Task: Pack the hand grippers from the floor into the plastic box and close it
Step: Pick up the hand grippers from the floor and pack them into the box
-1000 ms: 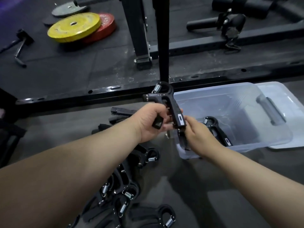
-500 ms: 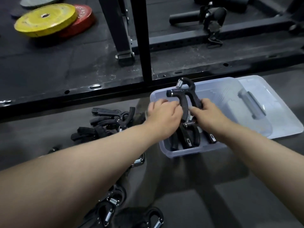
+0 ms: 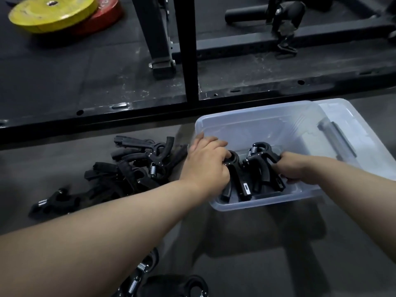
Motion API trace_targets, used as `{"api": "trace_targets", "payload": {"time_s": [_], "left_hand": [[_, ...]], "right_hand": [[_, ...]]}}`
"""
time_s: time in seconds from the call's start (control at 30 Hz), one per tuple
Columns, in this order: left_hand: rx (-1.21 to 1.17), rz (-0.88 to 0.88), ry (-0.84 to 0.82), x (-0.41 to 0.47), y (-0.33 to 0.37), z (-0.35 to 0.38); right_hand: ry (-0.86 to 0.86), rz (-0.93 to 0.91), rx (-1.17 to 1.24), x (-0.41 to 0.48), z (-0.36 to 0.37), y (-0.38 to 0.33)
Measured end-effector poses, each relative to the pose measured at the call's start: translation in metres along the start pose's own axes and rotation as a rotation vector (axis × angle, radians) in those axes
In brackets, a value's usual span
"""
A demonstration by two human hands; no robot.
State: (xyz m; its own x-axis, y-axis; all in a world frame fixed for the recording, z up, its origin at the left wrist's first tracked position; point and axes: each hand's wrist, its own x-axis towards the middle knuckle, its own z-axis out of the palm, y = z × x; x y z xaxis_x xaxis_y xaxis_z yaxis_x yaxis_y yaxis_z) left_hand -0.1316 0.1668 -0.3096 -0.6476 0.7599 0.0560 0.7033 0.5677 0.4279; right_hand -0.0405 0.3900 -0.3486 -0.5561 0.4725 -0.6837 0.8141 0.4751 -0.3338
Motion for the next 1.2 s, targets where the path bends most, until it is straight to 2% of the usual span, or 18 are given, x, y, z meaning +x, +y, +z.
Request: {"api": "trace_targets", "payload": {"time_s": [0.17, 0.67, 0.77, 0.83, 0.9, 0.97, 1.03, 1.1, 1.2], "left_hand": [[0.008, 0.002, 0.012, 0.0, 0.002, -0.001], [0.022, -0.021, -0.009, 0.0, 0.005, -0.001], [0.005, -0.003, -0.021, -0.001, 0.002, -0.001], [-0.027, 0.008, -0.05, -0.003, -0.002, -0.004], [-0.068, 0.013, -0.061, -0.005, -0.002, -0.007], [-0.071, 0.009, -0.065, -0.012, -0.005, -0.012], [-0.024, 0.036, -0.109, -0.022, -0.012, -0.016], [0.068, 0.098, -0.201, -0.033, -0.024, -0.025], [0.06, 0.112, -0.263, -0.053, -0.038, -0.04]], "right_hand": [[0.002, -0.08, -0.178, 0.006, 0.008, -0.002], [0.048, -0.147, -0.267, 0.0, 0.005, -0.001], [0.151, -0.174, -0.25, -0.003, 0.004, -0.014], [0.269, -0.26, -0.186, -0.012, 0.007, -0.031], [0.345, -0.44, -0.049, -0.035, 0.02, -0.056], [0.34, -0.637, 0.079, -0.07, 0.045, -0.082], [0.293, -0.749, 0.153, -0.094, 0.07, -0.095], [0.253, -0.77, 0.152, -0.103, 0.085, -0.097], [0.293, -0.834, -0.033, -0.106, 0.091, -0.094]]}}
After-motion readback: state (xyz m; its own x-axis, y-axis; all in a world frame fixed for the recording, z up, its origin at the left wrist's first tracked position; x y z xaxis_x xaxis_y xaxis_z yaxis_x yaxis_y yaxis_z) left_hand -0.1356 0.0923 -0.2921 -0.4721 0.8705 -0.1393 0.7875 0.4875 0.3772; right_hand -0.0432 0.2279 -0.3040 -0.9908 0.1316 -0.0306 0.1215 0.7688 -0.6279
